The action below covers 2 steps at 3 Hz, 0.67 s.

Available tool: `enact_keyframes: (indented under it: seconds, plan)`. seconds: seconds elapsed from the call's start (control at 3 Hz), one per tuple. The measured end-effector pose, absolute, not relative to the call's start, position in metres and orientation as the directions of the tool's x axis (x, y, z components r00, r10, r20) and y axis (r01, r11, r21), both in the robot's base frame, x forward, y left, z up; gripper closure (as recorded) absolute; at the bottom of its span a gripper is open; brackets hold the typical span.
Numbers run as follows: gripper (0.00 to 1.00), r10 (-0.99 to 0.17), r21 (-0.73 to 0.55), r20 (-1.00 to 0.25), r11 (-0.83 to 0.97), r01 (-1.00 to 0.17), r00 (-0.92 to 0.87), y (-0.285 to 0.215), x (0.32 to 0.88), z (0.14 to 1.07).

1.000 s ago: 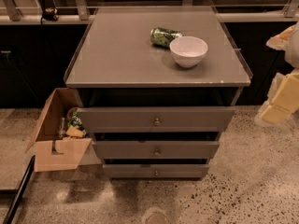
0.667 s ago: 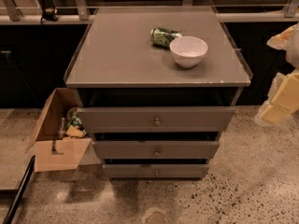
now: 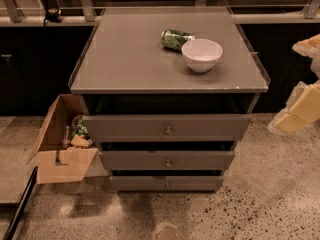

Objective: Open top drawer

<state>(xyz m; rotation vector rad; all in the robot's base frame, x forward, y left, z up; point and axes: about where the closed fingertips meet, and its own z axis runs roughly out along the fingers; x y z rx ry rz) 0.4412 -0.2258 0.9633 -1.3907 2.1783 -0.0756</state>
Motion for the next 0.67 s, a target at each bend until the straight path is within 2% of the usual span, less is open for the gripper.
enact_keyframes:
  seconds: [0.67]
  plan:
    - [0.0,-0.843,-0.286,-0.481,0.411,-0.865,-0.241,-0.205,0.466,0.947]
